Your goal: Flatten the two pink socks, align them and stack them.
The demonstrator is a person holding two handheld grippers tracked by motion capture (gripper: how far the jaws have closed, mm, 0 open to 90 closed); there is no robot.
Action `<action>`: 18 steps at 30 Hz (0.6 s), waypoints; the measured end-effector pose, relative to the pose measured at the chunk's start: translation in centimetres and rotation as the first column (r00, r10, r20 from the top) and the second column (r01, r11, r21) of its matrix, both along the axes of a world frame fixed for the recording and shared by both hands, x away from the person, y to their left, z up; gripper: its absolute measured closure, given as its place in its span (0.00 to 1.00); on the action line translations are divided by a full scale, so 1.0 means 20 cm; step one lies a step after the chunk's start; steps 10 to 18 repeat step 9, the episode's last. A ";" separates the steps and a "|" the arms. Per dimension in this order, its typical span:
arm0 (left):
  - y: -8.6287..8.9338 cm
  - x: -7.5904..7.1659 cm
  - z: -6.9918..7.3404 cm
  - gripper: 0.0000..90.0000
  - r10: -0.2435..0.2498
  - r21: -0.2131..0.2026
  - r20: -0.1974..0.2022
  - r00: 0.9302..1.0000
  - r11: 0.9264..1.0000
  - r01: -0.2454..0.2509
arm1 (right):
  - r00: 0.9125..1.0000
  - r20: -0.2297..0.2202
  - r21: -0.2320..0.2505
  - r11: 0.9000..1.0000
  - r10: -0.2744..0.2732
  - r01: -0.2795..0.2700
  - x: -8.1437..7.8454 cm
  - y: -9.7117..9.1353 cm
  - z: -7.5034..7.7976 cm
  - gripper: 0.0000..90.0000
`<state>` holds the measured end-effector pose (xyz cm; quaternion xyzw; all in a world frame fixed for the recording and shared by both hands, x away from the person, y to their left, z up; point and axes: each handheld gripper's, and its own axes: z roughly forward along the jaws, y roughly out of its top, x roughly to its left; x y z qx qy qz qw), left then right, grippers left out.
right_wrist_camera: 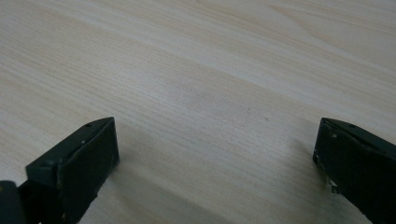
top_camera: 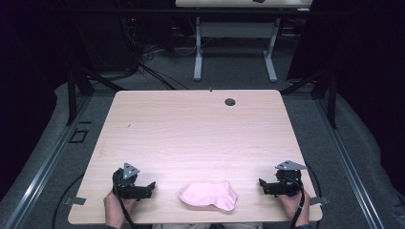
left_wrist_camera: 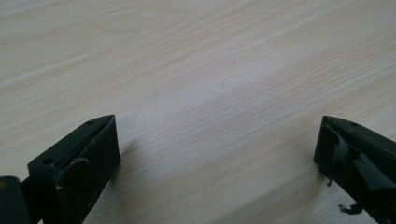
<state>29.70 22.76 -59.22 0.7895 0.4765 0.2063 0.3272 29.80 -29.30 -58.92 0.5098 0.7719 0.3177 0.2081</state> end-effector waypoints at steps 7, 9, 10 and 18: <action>0.01 0.01 0.00 0.00 -0.001 -0.009 -0.005 1.000 1.000 0.001 | 1.000 0.009 0.008 1.000 0.004 -0.004 0.00 0.00 -0.01 0.00; 0.01 0.01 0.00 0.00 -0.001 -0.010 -0.005 1.000 1.000 0.001 | 1.000 0.010 0.009 1.000 0.004 -0.004 0.00 0.00 -0.01 0.00; 0.01 0.01 0.00 0.00 -0.001 -0.010 -0.005 1.000 1.000 0.001 | 1.000 0.010 0.009 1.000 0.004 -0.004 0.00 0.00 -0.01 0.00; 0.01 0.01 0.00 0.00 -0.001 -0.010 -0.005 1.000 1.000 0.001 | 1.000 0.010 0.009 1.000 0.004 -0.004 0.00 0.00 -0.01 0.00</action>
